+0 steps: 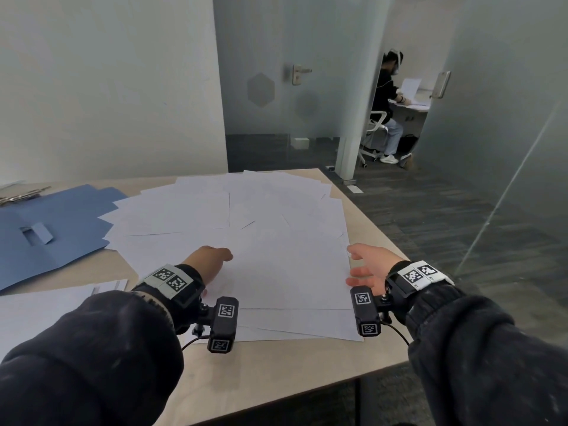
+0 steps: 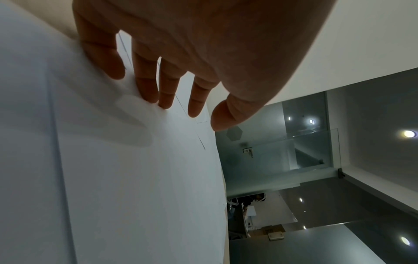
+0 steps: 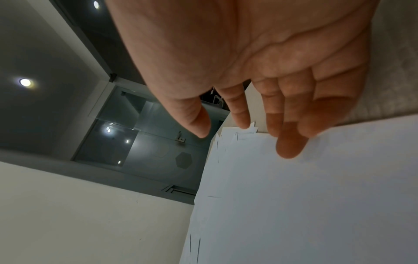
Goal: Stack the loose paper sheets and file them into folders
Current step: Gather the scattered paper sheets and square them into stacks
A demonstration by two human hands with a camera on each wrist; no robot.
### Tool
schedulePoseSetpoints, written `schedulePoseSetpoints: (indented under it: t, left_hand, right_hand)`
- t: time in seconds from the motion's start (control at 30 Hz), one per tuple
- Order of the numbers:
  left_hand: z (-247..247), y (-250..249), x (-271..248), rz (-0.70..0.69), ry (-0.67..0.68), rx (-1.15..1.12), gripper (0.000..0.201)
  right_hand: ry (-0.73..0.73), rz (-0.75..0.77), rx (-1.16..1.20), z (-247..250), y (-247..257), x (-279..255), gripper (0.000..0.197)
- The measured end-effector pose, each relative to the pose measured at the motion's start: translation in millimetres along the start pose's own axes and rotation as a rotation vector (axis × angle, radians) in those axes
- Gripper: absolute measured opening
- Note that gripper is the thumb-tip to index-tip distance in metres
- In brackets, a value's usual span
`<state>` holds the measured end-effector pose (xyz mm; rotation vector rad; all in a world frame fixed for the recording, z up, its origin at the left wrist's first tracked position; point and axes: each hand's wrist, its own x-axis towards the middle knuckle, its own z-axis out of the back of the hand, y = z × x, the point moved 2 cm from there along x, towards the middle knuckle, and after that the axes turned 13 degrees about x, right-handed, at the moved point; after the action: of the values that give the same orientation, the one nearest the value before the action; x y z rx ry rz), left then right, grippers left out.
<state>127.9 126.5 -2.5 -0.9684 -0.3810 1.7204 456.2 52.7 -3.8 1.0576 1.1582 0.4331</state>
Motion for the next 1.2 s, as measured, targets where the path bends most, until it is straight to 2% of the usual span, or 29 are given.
schedulePoseSetpoints:
  t: [0.17,0.27,0.3,0.4,0.57,0.8,0.87,1.0,1.03,1.07,1.13,1.17,1.2]
  left_hand:
    - [3.5,3.6,-4.6,0.028,0.025,-0.103,0.03]
    - [4.2,4.5,-8.1,0.032,0.038,-0.131,0.02]
    - [4.1,4.9,-8.8,0.035,0.04,-0.135,0.018]
    - [4.7,5.6,-9.7,0.034,0.037,-0.13,0.024]
    - [9.7,13.5,-7.7,0.027,0.038,-0.149,0.025]
    - [10.6,17.5,-7.9,0.006,0.056,-0.183,0.02]
    - [10.8,18.3,-7.2,0.008,0.066,-0.186,0.013]
    - [10.9,20.3,-3.9,0.007,0.075,-0.201,0.01]
    - [10.8,20.9,-3.2,0.006,0.078,-0.204,0.01]
    - [10.8,21.3,-2.6,0.005,0.081,-0.204,0.01]
    - [11.0,22.0,-2.0,0.003,0.082,-0.202,0.011]
    - [11.4,22.3,-1.5,0.0,0.083,-0.202,0.012]
    - [11.6,22.6,-1.3,-0.005,0.084,-0.202,0.014]
  right_hand:
    - [-0.05,0.021,-0.114,0.9,1.4,0.5,0.041]
    - [-0.066,0.048,-0.213,-3.5,4.8,-2.7,0.05]
    - [-0.064,0.052,-0.208,-4.9,5.8,-4.0,0.049]
    - [-0.048,0.042,-0.18,-7.7,8.5,-4.6,0.028]
    - [-0.026,0.032,-0.119,-10.6,8.2,-1.3,0.049]
    - [-0.016,0.021,-0.086,-25.6,8.9,-3.8,0.041]
    - [-0.005,0.014,-0.095,-28.4,8.8,-4.5,0.041]
    - [-0.001,0.002,0.023,-28.6,8.1,-0.4,0.024]
    - [-0.002,0.009,0.055,-30.6,9.0,-1.9,0.025]
    - [-0.01,0.023,0.061,-31.2,10.5,-1.6,0.031]
    - [-0.025,0.067,0.074,-23.8,8.9,22.5,0.062]
    - [-0.027,0.087,0.076,-17.8,6.3,35.9,0.07]
    - [-0.016,0.089,0.079,-14.3,3.9,45.5,0.069]
